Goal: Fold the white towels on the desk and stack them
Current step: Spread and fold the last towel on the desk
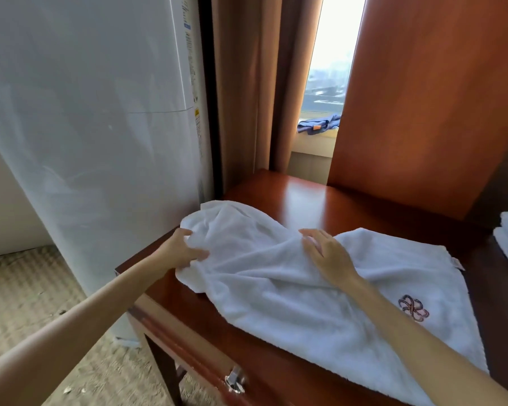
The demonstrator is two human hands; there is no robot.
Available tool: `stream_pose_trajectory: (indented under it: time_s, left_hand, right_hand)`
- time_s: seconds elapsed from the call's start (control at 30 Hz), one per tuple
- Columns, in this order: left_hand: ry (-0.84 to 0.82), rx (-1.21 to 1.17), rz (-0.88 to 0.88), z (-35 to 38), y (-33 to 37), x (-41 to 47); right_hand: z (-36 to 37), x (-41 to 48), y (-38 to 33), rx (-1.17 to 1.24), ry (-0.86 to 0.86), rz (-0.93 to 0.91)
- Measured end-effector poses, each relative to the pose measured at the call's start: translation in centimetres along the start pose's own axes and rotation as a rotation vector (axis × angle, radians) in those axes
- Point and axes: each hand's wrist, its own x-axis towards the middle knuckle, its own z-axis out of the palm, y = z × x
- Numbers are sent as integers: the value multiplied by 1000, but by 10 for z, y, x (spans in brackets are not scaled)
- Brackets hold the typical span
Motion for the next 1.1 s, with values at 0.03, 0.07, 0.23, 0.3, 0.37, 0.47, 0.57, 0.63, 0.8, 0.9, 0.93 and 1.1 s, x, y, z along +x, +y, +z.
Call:
stream_pose_trajectory:
  time_s: [0.03,0.07,0.23,0.3,0.37,0.47,0.57,0.63,0.8,0.9,0.93,1.1]
  left_hand:
    - [54,-82,41,1,-1,4]
    - [131,-175,81,-1,-3,6]
    - [482,-153,190,-35,-32,2]
    - [291,190,89,-44,-43,1]
    - [204,514,1,-48,-42,-5]
    - [399,732,284,-30,-16,-13]
    - [271,603,757,20,34,-21]
    - [7,579,919,62,66,-20]
    - [-319,708,968,150,106,5]
    - [-276,852,789,170,113,33]
    - [-251,853,726,175,116,41]
    - [-5,941,708,195,143,37]
  right_hand:
    - [-3,-2,4,-42,-70,-17]
    - [-6,-4,7,-82,-127,-38]
    - [-29,-14,32,-254,-202,-34]
    - [-38,-18,38,-429,-73,-94]
    - [-51,-21,41,-520,133,-204]
    - [-77,-20,44,-471,288,-253]
    - [-88,-29,54,-395,171,20]
    - [-83,-48,66,-459,-5,200]
    - [-95,-95,79,-464,-187,320]
    - [-110,-124,80,-502,-246,368]
    - [-113,-133,79,-517,-268,379]
    - [-130,-150,79,-459,-322,406]
